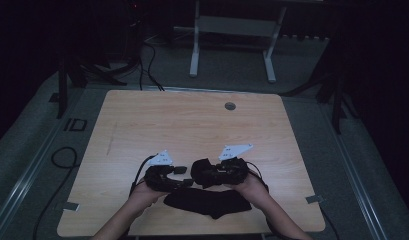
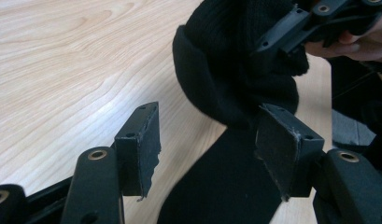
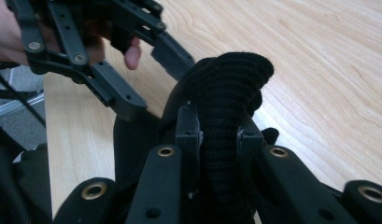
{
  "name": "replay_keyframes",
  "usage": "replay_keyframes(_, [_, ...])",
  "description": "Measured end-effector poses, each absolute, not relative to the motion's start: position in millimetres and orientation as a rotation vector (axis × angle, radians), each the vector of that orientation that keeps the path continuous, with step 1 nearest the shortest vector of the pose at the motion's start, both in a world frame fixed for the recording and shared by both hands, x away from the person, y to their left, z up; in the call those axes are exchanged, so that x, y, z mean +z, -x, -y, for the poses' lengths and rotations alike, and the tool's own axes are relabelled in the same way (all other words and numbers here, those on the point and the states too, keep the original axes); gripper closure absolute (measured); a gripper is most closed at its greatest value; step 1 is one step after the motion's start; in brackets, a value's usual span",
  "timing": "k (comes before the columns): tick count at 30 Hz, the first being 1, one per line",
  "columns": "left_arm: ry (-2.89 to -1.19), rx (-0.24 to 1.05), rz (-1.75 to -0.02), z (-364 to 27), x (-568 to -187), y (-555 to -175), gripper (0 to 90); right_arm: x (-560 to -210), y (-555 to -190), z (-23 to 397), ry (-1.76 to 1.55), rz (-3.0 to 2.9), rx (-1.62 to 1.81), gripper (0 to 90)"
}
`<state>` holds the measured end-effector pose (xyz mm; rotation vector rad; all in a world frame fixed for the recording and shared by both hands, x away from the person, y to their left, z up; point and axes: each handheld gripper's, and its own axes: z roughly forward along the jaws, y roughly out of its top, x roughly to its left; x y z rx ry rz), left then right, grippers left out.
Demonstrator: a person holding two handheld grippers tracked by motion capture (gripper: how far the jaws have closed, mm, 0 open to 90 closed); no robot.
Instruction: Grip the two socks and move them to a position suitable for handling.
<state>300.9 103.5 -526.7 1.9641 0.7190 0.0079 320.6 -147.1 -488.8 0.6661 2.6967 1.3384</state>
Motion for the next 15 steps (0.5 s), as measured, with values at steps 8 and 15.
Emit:
replay_keyframes(8, [-1.96, 0.054, -0.762, -86, -522, -311, 85.6, -485, -321, 153, -0.671, -2.68, 1.367, 76.8])
replay_keyframes(15, [-1.976, 0.112, -0.807, -93, -511, -309, 86.9, -485, -327, 166, -0.732, -2.64, 1.385, 76.5])
